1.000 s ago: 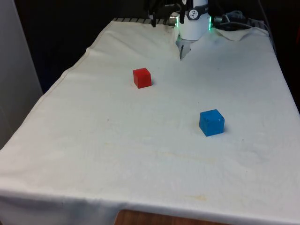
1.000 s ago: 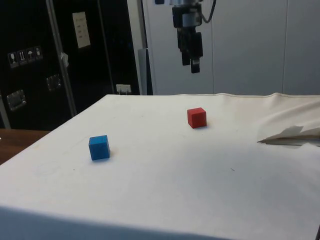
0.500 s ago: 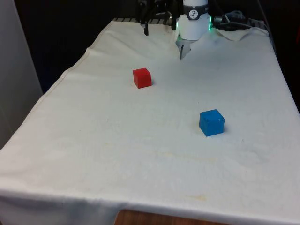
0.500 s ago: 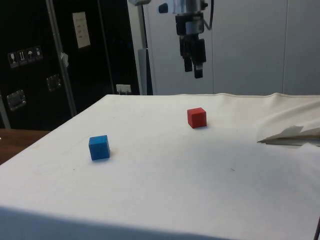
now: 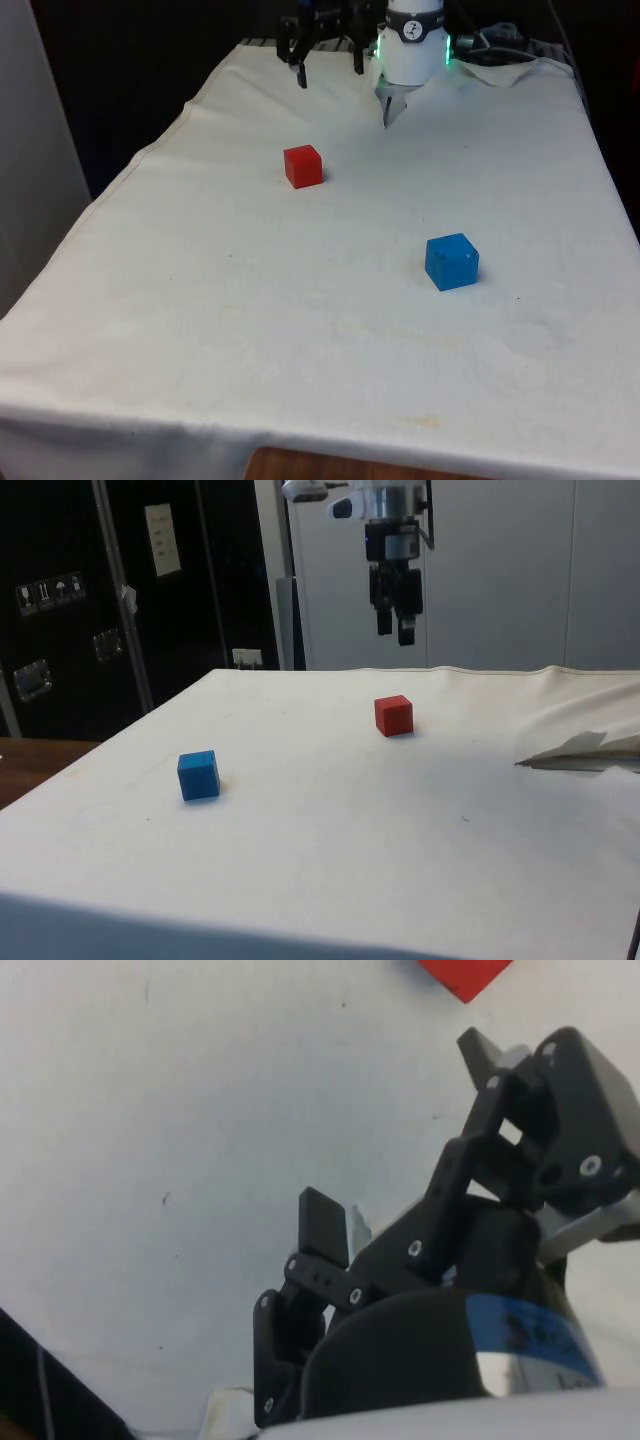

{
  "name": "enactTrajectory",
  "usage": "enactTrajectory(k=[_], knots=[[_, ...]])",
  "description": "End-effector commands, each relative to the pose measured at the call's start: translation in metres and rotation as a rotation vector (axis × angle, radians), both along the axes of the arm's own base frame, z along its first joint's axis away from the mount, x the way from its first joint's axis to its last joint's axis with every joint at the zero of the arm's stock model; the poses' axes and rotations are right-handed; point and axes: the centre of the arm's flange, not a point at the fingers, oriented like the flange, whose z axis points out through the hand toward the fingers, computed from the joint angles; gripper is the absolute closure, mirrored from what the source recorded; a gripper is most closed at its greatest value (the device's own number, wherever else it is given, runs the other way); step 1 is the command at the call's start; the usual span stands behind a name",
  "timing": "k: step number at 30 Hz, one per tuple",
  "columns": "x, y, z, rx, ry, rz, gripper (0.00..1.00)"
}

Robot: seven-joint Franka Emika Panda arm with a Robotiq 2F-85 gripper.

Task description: Stack the two cubes.

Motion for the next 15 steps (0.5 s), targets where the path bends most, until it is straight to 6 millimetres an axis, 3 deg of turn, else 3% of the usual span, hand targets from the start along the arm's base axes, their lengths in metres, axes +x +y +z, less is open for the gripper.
enactTrajectory(k=[1,15], knots=[[0.001,-0.002,-0.002,0.003,-0.007,0.005,0.00],[0.004,-0.017,-0.017,-0.024,0.001,0.037,0.00]])
